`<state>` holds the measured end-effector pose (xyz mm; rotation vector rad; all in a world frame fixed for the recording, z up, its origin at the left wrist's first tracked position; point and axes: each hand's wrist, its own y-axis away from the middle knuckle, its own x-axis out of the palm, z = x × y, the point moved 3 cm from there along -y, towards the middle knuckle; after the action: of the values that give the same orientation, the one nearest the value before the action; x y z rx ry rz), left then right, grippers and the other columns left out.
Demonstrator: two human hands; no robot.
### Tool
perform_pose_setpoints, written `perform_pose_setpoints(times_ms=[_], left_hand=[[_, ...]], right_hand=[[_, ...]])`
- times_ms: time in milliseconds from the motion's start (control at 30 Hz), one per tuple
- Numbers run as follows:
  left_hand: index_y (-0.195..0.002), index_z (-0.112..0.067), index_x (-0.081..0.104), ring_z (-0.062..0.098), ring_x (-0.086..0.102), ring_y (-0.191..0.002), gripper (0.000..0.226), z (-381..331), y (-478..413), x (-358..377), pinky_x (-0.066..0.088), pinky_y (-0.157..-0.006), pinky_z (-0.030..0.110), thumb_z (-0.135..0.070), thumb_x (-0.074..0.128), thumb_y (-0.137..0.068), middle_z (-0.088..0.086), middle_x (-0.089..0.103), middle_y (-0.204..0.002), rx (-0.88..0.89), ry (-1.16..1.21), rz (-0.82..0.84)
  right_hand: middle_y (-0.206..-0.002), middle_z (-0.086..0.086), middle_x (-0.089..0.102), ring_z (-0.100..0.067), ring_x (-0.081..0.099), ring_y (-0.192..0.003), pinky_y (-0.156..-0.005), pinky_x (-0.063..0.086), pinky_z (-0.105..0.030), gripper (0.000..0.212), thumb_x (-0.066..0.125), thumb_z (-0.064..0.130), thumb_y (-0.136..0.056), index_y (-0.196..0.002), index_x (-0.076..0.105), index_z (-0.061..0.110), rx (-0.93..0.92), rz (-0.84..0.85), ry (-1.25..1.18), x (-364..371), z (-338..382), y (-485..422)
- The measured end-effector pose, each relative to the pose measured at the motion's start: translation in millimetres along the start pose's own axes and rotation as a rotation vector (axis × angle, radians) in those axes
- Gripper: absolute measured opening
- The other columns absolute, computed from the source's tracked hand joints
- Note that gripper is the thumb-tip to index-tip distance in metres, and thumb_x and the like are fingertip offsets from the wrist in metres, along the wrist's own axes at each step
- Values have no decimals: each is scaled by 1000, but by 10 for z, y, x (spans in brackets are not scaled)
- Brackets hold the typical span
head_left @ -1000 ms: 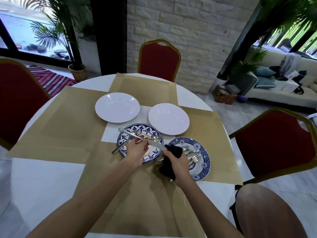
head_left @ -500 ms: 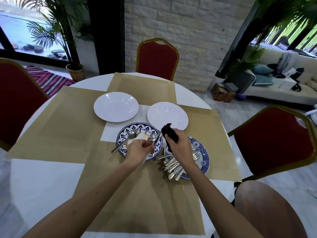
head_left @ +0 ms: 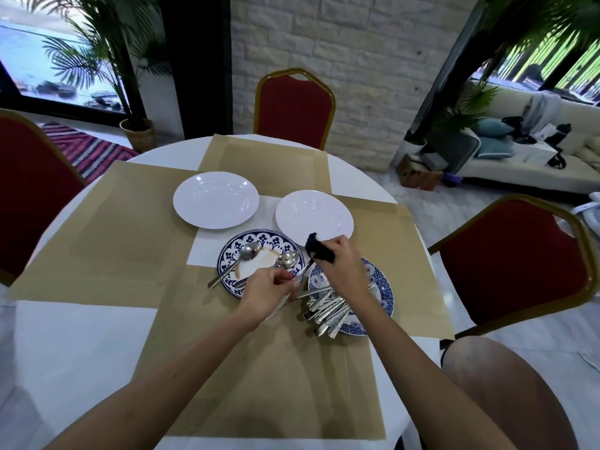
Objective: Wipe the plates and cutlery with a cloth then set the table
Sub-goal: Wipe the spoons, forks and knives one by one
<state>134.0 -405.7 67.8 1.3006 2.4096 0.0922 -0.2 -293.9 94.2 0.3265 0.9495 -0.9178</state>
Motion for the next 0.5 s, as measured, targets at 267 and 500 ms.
perform_pose_setpoints(times_ms=[267,500], left_hand=[[-95,-18,72,10,64,-75,14,25,-10,-15,46,-68,20,-28,71,-84,-1,73,-84,18,-36,12],[-114,-12,67,9,60,-81,24,-130,18,-26,38,-65,13,-22,57,-94,4,72,-98,179,-305,31]], right_hand=[[-93,1,64,-15,58,-77,-59,42,-21,26,69,34,-86,-107,71,20,80,-68,-170,-25,-82,-35],[-93,-7,65,-21,63,-74,-66,55,-34,35,82,16,-72,-98,59,21,499,-42,-758,-105,-134,-102]])
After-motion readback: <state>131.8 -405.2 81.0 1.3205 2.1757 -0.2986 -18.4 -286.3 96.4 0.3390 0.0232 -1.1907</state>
